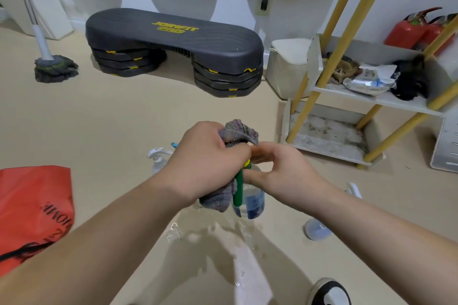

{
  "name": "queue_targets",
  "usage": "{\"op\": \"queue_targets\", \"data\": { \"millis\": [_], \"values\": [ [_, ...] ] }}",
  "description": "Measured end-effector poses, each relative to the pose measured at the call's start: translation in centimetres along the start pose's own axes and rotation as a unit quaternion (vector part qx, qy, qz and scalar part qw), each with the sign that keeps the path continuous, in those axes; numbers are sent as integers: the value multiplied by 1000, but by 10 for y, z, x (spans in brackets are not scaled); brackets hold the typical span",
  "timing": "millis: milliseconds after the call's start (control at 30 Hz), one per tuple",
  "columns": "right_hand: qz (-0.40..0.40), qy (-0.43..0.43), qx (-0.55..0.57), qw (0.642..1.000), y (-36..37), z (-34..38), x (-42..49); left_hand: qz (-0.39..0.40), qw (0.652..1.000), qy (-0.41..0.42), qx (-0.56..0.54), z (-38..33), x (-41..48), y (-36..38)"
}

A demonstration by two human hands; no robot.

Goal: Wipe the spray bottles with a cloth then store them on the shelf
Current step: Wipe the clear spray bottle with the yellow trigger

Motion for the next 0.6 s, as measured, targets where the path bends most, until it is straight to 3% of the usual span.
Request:
{"op": "queue_targets", "data": {
  "millis": [100, 200, 333, 467, 600],
  "values": [
    [-62, -16, -22, 998, -1, 2, 2, -21, 998, -18, -55, 0, -4, -2],
    [-87, -59, -32, 994, -9, 13, 4, -11, 981, -58, -183, -2, -7, -3],
    [-114, -6, 140, 984, -38, 1, 8, -25, 940, -91, -327, -2, -2, -22],
    [-89, 31, 259, 961, -49, -7, 5, -108, 951, -92, -273, 12, 8, -50],
    [-48, 50, 294, 953, -43, -6, 1, -45, 975, -52, -212, 3, 3, -28]
  ]
}}
Point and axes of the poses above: each hand's wrist, its own x-axis towards the middle knuckle, its own y-axis out of the palm, z = x × y, the point moved 9 cm from there along x, towards the middle knuckle, and after that the axes turned 5 degrees about -y, right-handed, at the moved point
